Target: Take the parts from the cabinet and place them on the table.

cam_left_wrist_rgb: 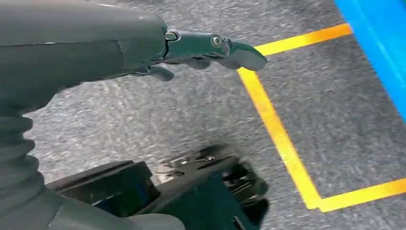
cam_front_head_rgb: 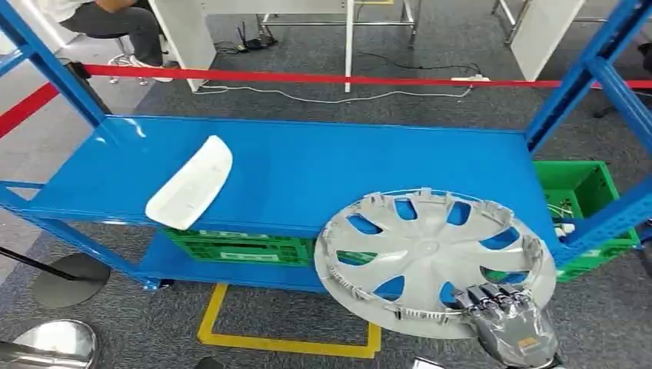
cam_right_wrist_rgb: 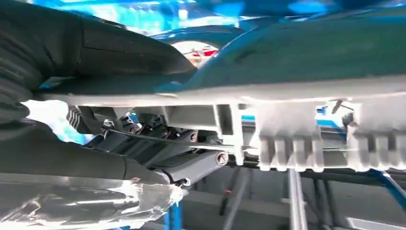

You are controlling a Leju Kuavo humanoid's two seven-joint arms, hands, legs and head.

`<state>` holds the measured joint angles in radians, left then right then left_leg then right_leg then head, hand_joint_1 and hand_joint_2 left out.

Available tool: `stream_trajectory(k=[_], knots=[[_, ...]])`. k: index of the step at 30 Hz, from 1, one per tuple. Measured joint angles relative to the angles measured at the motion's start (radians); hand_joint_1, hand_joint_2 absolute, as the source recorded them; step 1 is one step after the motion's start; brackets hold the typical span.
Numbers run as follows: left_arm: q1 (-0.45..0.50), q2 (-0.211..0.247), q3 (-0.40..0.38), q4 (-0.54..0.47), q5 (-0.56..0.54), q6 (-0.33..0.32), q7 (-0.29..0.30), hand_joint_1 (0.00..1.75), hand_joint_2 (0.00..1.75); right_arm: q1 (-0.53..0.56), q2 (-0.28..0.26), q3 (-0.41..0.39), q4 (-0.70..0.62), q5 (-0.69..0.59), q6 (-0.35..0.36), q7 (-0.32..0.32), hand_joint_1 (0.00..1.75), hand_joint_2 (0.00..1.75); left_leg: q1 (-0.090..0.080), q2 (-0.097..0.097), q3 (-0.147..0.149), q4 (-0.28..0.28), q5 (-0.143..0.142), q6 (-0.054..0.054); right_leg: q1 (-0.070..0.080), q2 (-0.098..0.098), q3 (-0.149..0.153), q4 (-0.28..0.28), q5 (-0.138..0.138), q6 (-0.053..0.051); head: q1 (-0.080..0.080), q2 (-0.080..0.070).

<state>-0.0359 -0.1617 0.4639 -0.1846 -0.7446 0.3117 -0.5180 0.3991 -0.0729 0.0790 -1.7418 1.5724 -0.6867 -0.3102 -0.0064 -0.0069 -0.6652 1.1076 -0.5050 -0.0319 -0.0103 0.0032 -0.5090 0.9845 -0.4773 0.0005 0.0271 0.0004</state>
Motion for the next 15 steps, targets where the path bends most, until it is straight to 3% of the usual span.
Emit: stream_trajectory(k=[1, 2, 4, 5, 6, 7, 8, 9, 11, 12, 13, 15], knots=[[-0.001, 0.0, 0.001, 0.0, 0.0, 0.0, 0.0, 0.0, 1.75, 0.0, -0.001, 0.0, 0.002, 0.0, 0.0, 0.001, 1.75, 1.75, 0.003, 0.0, -0.023, 0.086, -0.05, -0.005, 0.0, -0.001, -0.013, 0.001, 0.01, 0.0, 0.0, 0.0], [-0.001, 0.001, 0.002, 0.0, 0.0, 0.0, 0.0, 0.0, 1.75, 0.0, -0.002, 0.002, 0.004, 0.0, 0.0, 0.004, 1.75, 1.75, 0.005, 0.0, -0.037, 0.156, -0.075, -0.008, 0.0, -0.003, -0.026, 0.002, 0.019, 0.001, 0.0, 0.0], [0.0, 0.001, 0.002, 0.0, 0.0, 0.0, 0.0, 0.0, 1.75, 0.0, -0.005, 0.003, 0.006, 0.0, 0.0, 0.01, 1.75, 1.75, 0.009, 0.0, -0.022, 0.183, -0.056, -0.012, 0.0, -0.005, -0.051, 0.003, 0.036, 0.004, 0.0, 0.0], [-0.001, 0.001, 0.003, 0.0, 0.0, 0.0, 0.0, 0.0, 1.75, -0.001, -0.009, 0.009, 0.01, 0.0, 0.0, 0.017, 1.75, 1.75, 0.011, 0.0, 0.004, 0.155, -0.027, -0.013, 0.0, -0.006, -0.066, 0.005, 0.044, 0.008, 0.0, 0.0], [-0.001, 0.001, 0.003, 0.0, -0.001, 0.0, 0.0, 0.0, 1.75, -0.001, -0.014, 0.011, 0.011, 0.0, 0.0, 0.024, 1.75, 1.75, 0.013, 0.0, 0.052, 0.088, 0.008, -0.013, -0.002, -0.005, -0.077, 0.007, 0.052, 0.014, 0.0, 0.0], [-0.002, 0.001, 0.003, 0.0, -0.001, 0.0, 0.0, 0.0, 1.75, -0.002, -0.022, 0.015, 0.012, 0.0, 0.0, 0.035, 1.75, 1.75, 0.014, 0.0, 0.111, 0.006, 0.023, -0.012, -0.001, -0.005, -0.083, 0.007, 0.057, 0.02, 0.0, 0.0], [-0.005, 0.0, 0.003, 0.0, -0.002, 0.0, 0.0, 0.0, 1.75, -0.005, -0.035, 0.023, 0.013, 0.0, 0.0, 0.053, 1.75, 1.75, 0.014, 0.0, 0.179, -0.079, 0.035, -0.01, 0.006, -0.005, -0.089, 0.011, 0.063, 0.027, -0.003, 0.0], [-0.009, 0.0, 0.004, 0.0, -0.002, 0.0, 0.0, 0.0, 1.75, -0.011, -0.048, 0.031, 0.014, 0.0, 0.0, 0.067, 1.75, 1.75, 0.013, -0.005, 0.214, -0.149, 0.009, 0.002, 0.006, -0.005, -0.094, 0.017, 0.071, 0.033, 0.0, 0.0], [-0.013, -0.001, 0.006, 0.0, -0.003, -0.001, -0.001, 0.0, 1.75, -0.017, -0.066, 0.045, 0.019, 0.0, 0.0, 0.095, 1.75, 1.75, 0.008, -0.005, 0.202, -0.153, 0.007, 0.006, 0.002, -0.007, -0.106, 0.015, 0.089, 0.048, 0.0, 0.0], [-0.009, -0.001, 0.008, 0.0, -0.003, -0.002, -0.001, 0.0, 1.75, -0.018, -0.077, 0.052, 0.023, 0.0, 0.0, 0.11, 1.75, 1.75, 0.009, -0.004, 0.195, -0.155, 0.014, 0.017, 0.002, -0.005, -0.111, 0.014, 0.095, 0.055, -0.001, 0.0], [-0.007, -0.002, 0.01, 0.0, -0.003, -0.002, -0.001, 0.0, 1.75, -0.018, -0.086, 0.061, 0.026, 0.0, 0.0, 0.126, 1.75, 1.75, 0.013, 0.001, 0.187, -0.158, 0.02, 0.028, -0.003, -0.005, -0.125, 0.023, 0.076, 0.057, -0.001, 0.0], [-0.002, 0.0, 0.012, 0.0, -0.003, -0.002, -0.001, 0.0, 1.75, -0.02, -0.11, 0.085, 0.035, 0.0, 0.0, 0.15, 1.75, 1.75, 0.008, 0.004, 0.17, -0.154, 0.034, 0.047, -0.002, -0.006, -0.162, 0.135, -0.025, 0.064, 0.004, 0.0]])
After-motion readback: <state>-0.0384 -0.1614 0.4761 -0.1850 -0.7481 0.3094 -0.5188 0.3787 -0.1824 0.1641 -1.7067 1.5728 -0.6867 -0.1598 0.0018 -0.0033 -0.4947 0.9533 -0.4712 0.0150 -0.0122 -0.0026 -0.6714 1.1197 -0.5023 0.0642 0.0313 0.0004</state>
